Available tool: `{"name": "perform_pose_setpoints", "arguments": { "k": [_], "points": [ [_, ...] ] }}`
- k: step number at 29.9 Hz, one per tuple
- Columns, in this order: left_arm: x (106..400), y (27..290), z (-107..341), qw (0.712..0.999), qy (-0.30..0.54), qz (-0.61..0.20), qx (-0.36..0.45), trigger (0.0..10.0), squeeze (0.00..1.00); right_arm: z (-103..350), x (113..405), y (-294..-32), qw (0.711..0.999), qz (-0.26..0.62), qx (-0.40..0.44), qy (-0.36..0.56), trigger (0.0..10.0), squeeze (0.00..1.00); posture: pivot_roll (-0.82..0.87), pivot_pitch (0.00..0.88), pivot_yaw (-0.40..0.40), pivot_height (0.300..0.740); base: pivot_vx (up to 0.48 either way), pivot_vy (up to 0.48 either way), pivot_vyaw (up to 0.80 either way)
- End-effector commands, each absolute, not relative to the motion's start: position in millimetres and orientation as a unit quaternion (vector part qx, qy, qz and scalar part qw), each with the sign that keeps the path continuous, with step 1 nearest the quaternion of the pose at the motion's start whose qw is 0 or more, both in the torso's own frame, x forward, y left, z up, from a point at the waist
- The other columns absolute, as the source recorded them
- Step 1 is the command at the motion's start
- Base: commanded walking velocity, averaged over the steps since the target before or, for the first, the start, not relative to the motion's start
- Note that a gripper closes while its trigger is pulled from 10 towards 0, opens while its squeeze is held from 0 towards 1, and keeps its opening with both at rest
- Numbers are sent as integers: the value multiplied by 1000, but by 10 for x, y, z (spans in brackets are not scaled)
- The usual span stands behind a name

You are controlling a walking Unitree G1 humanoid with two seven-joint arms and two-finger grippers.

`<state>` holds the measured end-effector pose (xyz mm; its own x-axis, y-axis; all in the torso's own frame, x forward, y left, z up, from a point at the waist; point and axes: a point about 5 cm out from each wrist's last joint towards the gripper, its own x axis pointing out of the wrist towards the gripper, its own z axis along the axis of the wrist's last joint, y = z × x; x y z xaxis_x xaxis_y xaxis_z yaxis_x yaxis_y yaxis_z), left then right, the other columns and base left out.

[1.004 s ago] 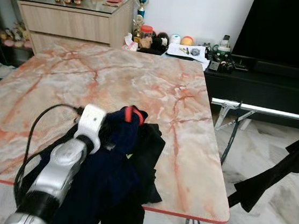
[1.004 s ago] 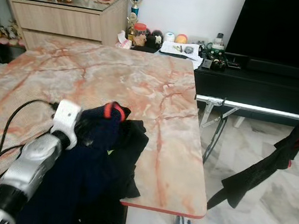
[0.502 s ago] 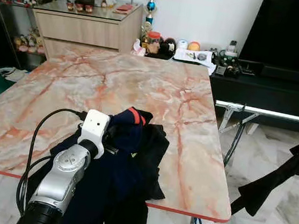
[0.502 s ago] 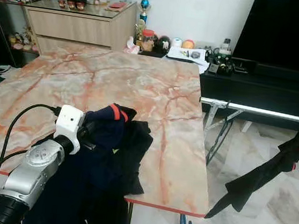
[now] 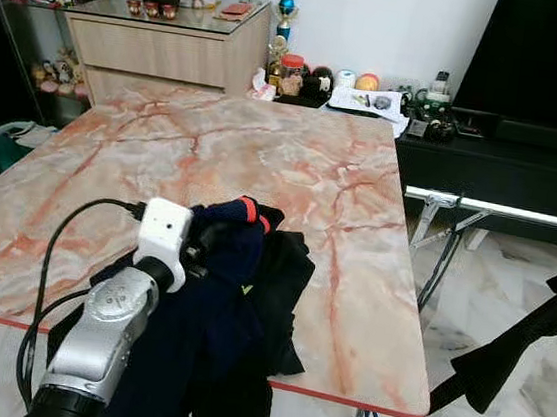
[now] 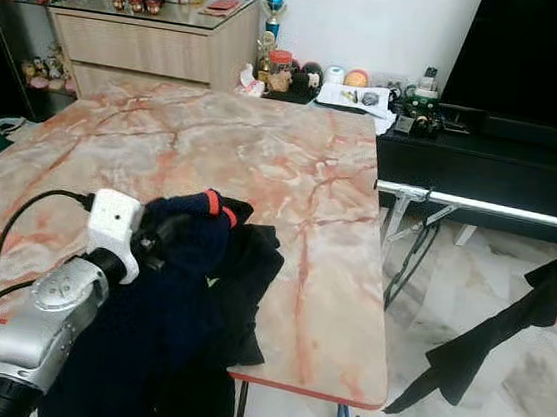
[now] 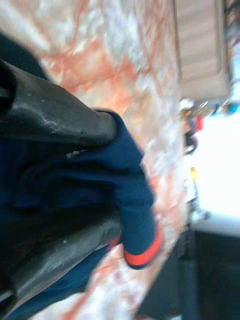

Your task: Hang hanger

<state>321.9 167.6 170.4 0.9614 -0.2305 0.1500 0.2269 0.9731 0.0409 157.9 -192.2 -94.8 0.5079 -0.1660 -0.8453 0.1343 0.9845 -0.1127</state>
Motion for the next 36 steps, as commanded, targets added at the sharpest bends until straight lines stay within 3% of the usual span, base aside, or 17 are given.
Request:
{"name": "perform_pose_setpoints", "arguments": {
  "k": [1, 12, 13, 16, 36],
  "points": [
    [3211, 1712, 1868, 987, -118, -107, -4, 10000, 1000, -961, 1549, -1913, 867, -89, -12, 491, 10000, 0, 68, 0, 21, 740, 0, 0, 0],
    [3172, 1664, 1768, 989, -93, -114, 7, 10000, 976, -937, 1604, -1924, 871, -90, -14, 483, 10000, 0, 70, 0, 17, 740, 0, 0, 0],
    [3165, 1652, 1736, 989, -88, -115, 24, 10000, 0, -932, 1616, -1919, 872, -90, -14, 482, 10000, 0, 70, 0, 17, 740, 0, 0, 0],
    [3143, 1652, 1581, 993, -64, -93, 43, 10000, 0, -914, 1664, -1903, 874, -89, -14, 477, 10000, 0, 63, 0, 14, 740, 0, -112, 0],
    [3148, 1647, 1600, 992, -70, -89, 48, 10000, 0, -950, 1568, -1921, 870, -97, -8, 484, 10000, 0, 69, 0, 14, 740, 0, -480, 0]
  ]
}}
